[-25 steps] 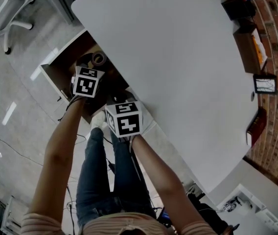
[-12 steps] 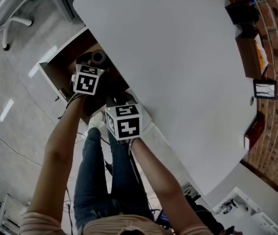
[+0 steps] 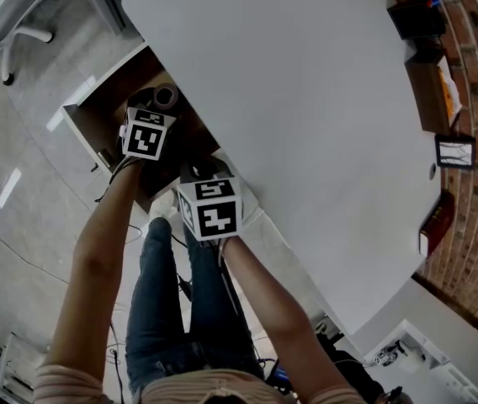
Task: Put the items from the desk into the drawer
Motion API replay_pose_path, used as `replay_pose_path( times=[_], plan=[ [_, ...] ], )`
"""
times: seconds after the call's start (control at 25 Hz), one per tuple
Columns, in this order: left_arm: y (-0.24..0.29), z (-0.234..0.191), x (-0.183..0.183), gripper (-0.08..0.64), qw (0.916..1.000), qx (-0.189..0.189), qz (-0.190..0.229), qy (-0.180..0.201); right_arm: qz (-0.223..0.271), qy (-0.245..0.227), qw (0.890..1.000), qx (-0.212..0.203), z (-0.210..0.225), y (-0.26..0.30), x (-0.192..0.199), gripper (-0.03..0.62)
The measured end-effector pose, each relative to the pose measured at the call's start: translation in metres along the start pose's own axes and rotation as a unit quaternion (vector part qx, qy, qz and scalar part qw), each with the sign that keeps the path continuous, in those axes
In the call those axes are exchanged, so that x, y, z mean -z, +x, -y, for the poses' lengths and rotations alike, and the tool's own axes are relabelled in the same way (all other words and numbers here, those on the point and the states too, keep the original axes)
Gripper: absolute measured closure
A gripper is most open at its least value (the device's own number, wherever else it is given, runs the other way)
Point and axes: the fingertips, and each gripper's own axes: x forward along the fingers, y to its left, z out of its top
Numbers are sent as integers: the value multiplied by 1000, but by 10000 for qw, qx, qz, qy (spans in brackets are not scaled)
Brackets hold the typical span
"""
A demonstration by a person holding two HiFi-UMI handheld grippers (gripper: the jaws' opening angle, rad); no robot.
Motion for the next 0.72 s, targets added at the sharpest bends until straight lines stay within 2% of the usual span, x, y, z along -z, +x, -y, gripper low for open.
replay_pose_path(
  times=[0.52,0.72],
  plan=[
    [2,1,7,249,10000,41,63,45,35,17,10000,42,1,0,1,574],
    [4,3,7,247,9999,71,96,-121,11,-27,10000,46,-1,0,1,574]
  ],
)
